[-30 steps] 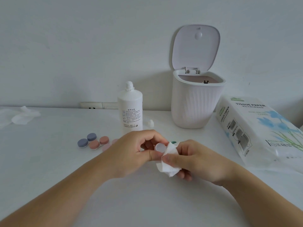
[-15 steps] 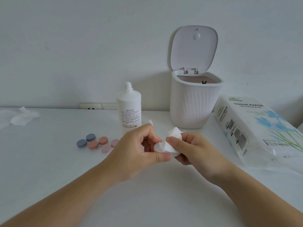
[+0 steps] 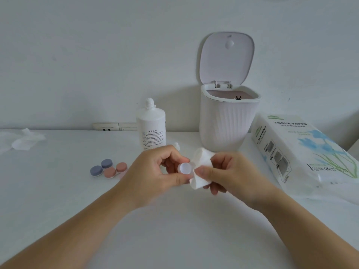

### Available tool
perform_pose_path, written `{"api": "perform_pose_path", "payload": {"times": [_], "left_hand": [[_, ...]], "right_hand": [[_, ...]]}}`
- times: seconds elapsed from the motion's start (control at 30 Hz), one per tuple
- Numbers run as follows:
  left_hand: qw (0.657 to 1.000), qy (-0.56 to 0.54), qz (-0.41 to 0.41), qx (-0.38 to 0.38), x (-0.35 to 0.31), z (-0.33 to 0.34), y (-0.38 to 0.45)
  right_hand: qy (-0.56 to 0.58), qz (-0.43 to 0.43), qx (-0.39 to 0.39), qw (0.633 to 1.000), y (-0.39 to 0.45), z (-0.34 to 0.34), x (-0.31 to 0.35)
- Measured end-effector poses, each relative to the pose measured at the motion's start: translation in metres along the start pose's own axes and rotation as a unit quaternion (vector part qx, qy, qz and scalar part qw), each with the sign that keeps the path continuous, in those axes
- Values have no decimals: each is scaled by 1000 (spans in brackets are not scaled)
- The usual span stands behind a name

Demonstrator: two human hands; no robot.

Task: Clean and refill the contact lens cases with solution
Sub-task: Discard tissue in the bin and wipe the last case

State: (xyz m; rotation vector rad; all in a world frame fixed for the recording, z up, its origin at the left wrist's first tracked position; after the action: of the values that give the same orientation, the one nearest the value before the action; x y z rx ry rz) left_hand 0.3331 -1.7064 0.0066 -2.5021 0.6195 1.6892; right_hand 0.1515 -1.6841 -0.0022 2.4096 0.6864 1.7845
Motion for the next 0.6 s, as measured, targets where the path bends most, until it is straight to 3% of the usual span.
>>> {"api": "perform_pose_path", "payload": {"times": [0.17, 0.3, 0.43, 0.53, 0.6], "left_hand": [[998, -32, -6, -48, 2, 2, 1], [998, -54, -16, -36, 5, 1, 2], [997, -60, -19, -34, 3, 0, 2], [997, -62, -24, -29, 2, 0, 1], [997, -63, -26, -19, 2, 2, 0]], "right_hand": [[-34, -73, -180, 980, 0, -22, 3], [-204, -50, -272, 939, -8, -50, -1], [-447, -11, -263, 855, -13, -71, 2], [-607, 41, -183, 772, -8, -71, 3], [-651, 109, -124, 741, -4, -68, -1]]}}
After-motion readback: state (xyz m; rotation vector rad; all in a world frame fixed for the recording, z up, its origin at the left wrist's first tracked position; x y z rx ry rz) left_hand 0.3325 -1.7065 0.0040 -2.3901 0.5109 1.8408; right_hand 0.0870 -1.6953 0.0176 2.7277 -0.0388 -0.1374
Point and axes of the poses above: each hand's wrist, its own y-axis towards the middle knuckle, its own z-axis out of the palm, x = y × z, the point moved 6 cm from there along y, towards the middle knuckle, and after that the axes turned 15 degrees about -z, right-handed, at the moved point
